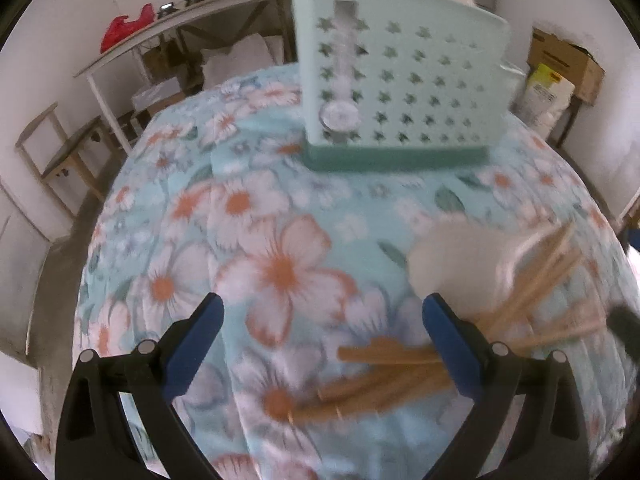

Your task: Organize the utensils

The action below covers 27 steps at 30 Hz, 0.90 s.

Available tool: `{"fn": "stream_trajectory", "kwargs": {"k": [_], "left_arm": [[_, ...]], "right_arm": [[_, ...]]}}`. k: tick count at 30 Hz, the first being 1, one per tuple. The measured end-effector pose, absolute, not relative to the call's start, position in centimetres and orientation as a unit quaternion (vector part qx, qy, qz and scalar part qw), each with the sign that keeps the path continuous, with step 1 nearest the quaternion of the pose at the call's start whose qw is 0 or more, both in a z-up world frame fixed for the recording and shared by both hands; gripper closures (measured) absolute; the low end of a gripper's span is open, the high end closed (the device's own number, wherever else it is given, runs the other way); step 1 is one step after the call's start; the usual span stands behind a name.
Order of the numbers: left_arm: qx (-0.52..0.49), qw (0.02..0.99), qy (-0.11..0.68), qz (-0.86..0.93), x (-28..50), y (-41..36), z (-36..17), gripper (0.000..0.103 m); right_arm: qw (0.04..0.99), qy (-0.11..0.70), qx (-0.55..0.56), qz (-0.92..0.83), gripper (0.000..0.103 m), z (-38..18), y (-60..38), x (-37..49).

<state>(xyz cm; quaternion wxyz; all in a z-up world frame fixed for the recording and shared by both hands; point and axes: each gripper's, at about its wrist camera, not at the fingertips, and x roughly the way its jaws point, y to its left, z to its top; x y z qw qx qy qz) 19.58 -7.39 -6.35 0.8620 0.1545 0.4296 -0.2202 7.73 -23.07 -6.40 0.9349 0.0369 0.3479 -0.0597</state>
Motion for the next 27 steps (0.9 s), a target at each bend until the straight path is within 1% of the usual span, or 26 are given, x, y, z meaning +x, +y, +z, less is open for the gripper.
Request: {"fn": "stream_trajectory", "kwargs": {"k": [10,16,18,19,21,25,27], "left_arm": [[0.175,0.847,0.428,-0.262,15.6,-6.3,-6.9,0.006],[0.136,0.875,0.37,-0.28,15.9,-5.4,-3.8,0.006],[0.136,0.876,0.353,-0.299,16.2,-5.8,-3.0,0.011],[0.146,0.874,0.347,-0.307,16.3,-6.2,-2.8,0.013],[0.178,0.866,0.34,-0.321,16.3,-7.5,-2.9,0.018],[0.229,0.835,0.361,-0.347,16.8,-9.8,-4.3,0.028],[0.253,0.823,0.376,-0.343,17.3,-10.7,-5.3,0.036]], "right_arm": [[0.931,0.356,0.059,-0.05,0.008,-7.1,-22.8,7.5],[0.932,0.349,0.085,-0.051,0.008,-6.8,-23.0,7.3],[0.931,0.349,0.092,-0.054,0.008,-6.8,-23.3,7.4],[0.931,0.35,0.095,-0.054,0.008,-6.8,-23.3,7.5],[0.93,0.35,0.1,-0.054,0.008,-6.7,-23.5,7.5],[0.93,0.349,0.101,-0.055,0.008,-6.6,-23.5,7.4],[0.93,0.348,0.1,-0.056,0.008,-6.6,-23.5,7.4]]}}
